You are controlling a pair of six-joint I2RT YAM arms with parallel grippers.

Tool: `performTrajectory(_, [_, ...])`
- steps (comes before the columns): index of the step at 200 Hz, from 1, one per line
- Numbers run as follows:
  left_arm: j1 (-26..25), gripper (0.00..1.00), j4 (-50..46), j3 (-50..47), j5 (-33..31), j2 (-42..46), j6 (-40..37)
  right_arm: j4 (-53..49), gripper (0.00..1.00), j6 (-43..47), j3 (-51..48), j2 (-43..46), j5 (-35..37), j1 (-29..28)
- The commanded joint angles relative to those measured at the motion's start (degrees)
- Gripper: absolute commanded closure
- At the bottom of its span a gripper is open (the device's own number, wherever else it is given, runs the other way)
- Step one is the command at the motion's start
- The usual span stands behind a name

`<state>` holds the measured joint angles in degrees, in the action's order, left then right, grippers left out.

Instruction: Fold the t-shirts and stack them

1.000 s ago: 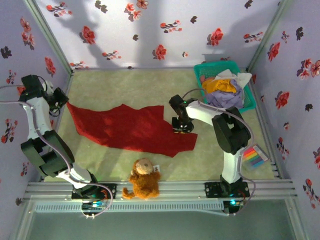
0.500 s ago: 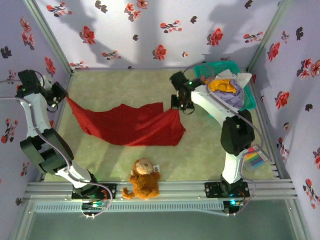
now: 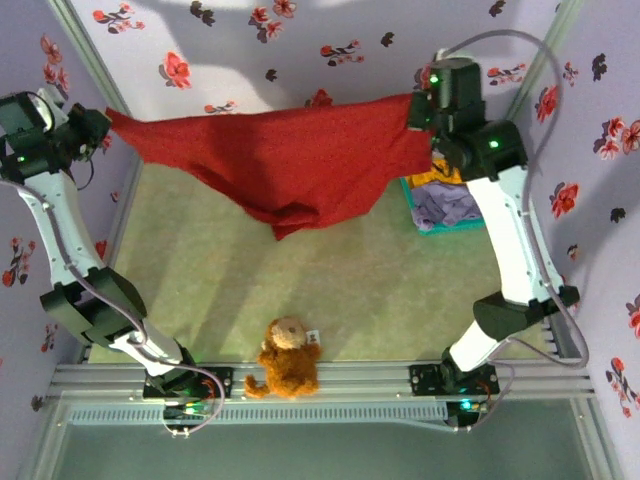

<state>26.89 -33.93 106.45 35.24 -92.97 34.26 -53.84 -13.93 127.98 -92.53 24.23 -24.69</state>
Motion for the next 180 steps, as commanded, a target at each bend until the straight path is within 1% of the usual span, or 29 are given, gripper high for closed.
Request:
performTrajectory(1, [0.3,1.0,9.0,2.3,2.7,3.2,7.0,5.8,1.0,6.7,3.4,3.0,7.8,0.5])
performTrajectory(17, [0.3,1.0,9.5,2.4,4.4,3.7,8.2,7.1,1.0,8.9,6.1,3.5,7.7,0.5])
performTrajectory(33, [0.2,1.0,6.6,1.3,4.9,4.4,6.7,4.6,1.0,9.1,11.2,2.0,5.2,0.5])
performTrajectory(52, [0.5,1.0,3.7,-4.3,3.6,5.9,4.7,0.3,1.0,6.1,14.4,-0.1,-1.6,0.4])
performTrajectory(64, [0.7,1.0,3.6,-9.7,3.5,6.6,4.7,-1.5,1.0,4.5,13.6,-0.8,-8.1,0.1])
performTrajectory(82, [0.9,1.0,2.1,-17.5,2.2,7.1,3.7,-4.8,1.0,1.6,10.2,-1.3,-12.5,-1.5])
performTrajectory(90, [1.2,1.0,1.3,-20.9,0.1,7.6,2.7,-6.0,1.0,-0.7,6.2,-0.6,-13.4,-2.5])
performTrajectory(99, [1.7,1.0,1.4,-24.9,-2.4,8.3,1.8,-6.1,1.0,-4.0,-1.3,1.4,-13.6,-3.8])
performTrajectory(106, [2.3,1.0,1.9,-27.8,-3.9,8.8,1.3,-4.3,1.0,-6.4,-8.8,4.4,-14.0,-4.9])
performTrajectory(117, [3.2,1.0,2.4,-31.5,-5.6,9.1,0.6,-0.3,1.0,-11.3,-25.2,9.6,-13.6,-6.4])
performTrajectory(128, [3.9,1.0,2.5,-33.9,-5.8,9.0,0.0,3.8,1.0,-19.0,-39.2,15.5,-14.6,-7.5])
performTrajectory(143, [4.1,1.0,1.7,-35.6,-6.0,8.5,-1.3,5.7,1.0,-27.6,-53.6,21.8,-14.9,-11.0])
performTrajectory(161, [4.1,1.0,0.5,-36.6,-7.1,8.1,-2.6,5.0,1.0,-34.0,-62.5,25.5,-12.1,-15.5])
performTrajectory(180, [4.2,1.0,0.2,-38.0,-8.8,7.1,-3.2,6.5,1.0,-39.8,-69.2,27.1,-14.5,-16.7])
